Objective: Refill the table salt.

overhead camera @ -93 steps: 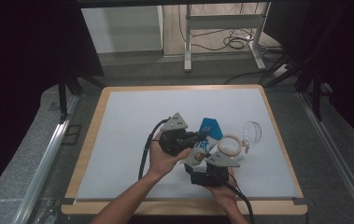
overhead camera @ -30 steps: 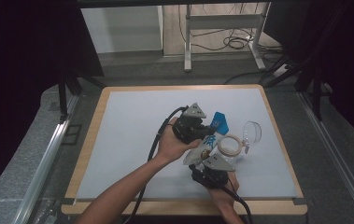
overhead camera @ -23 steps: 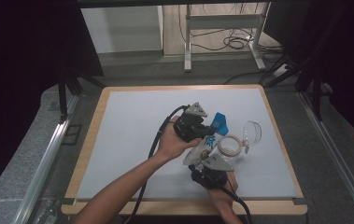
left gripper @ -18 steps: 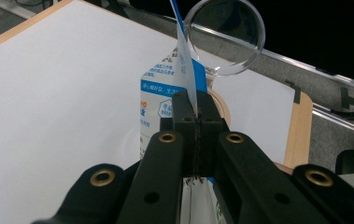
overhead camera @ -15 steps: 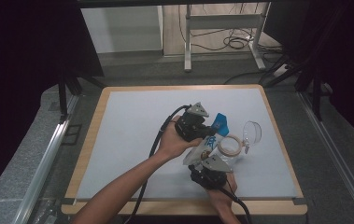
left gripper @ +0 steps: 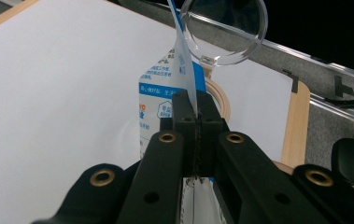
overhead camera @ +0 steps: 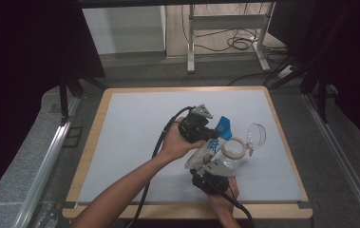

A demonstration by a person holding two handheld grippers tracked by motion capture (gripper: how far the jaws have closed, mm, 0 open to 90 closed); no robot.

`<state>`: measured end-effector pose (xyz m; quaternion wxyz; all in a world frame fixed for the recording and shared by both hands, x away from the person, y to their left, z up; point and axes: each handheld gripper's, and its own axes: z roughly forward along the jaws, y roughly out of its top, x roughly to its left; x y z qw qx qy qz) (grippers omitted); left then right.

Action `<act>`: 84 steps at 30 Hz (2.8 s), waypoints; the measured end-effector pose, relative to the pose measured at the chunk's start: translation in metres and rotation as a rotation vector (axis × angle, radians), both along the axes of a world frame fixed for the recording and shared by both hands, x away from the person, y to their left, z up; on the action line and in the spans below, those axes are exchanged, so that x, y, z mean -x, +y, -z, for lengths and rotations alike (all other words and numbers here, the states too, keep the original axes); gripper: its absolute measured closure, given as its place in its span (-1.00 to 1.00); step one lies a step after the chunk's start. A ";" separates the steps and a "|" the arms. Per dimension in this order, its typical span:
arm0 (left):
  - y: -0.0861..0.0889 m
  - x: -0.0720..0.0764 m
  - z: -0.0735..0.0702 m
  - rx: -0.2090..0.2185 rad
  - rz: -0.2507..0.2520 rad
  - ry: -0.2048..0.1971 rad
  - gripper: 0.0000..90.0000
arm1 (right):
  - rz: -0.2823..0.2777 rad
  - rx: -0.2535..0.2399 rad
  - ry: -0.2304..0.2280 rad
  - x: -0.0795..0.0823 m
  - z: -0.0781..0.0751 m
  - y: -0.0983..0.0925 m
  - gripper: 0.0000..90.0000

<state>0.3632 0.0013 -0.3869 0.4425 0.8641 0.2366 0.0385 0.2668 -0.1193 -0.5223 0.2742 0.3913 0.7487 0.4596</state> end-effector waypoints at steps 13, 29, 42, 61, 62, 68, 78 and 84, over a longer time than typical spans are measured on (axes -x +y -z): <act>-0.004 -0.002 0.000 -0.026 0.015 -0.008 1.00 | -0.044 -0.023 0.009 0.001 0.000 -0.003 -0.11; 0.003 0.002 -0.009 0.004 0.051 -0.018 1.00 | -0.109 0.001 -0.054 0.006 -0.003 -0.014 -0.15; 0.001 0.002 -0.008 -0.010 0.073 -0.017 1.00 | -0.120 0.048 -0.066 0.006 -0.001 -0.015 -0.15; -0.009 -0.003 -0.008 -0.054 0.107 0.007 1.00 | -0.056 0.057 -0.079 0.010 -0.002 -0.005 -0.07; -0.010 -0.003 -0.008 -0.054 0.108 0.010 1.00 | -0.054 0.055 -0.080 0.011 -0.002 -0.005 -0.07; -0.012 -0.007 -0.007 -0.066 0.117 0.017 1.00 | -0.039 0.058 -0.089 0.012 -0.002 -0.002 -0.06; -0.012 -0.009 -0.005 -0.076 0.117 0.022 1.00 | -0.042 0.043 -0.081 0.012 -0.001 -0.002 -0.02; -0.015 -0.010 -0.003 -0.087 0.125 0.028 1.00 | -0.049 0.036 -0.088 0.013 -0.001 0.000 0.00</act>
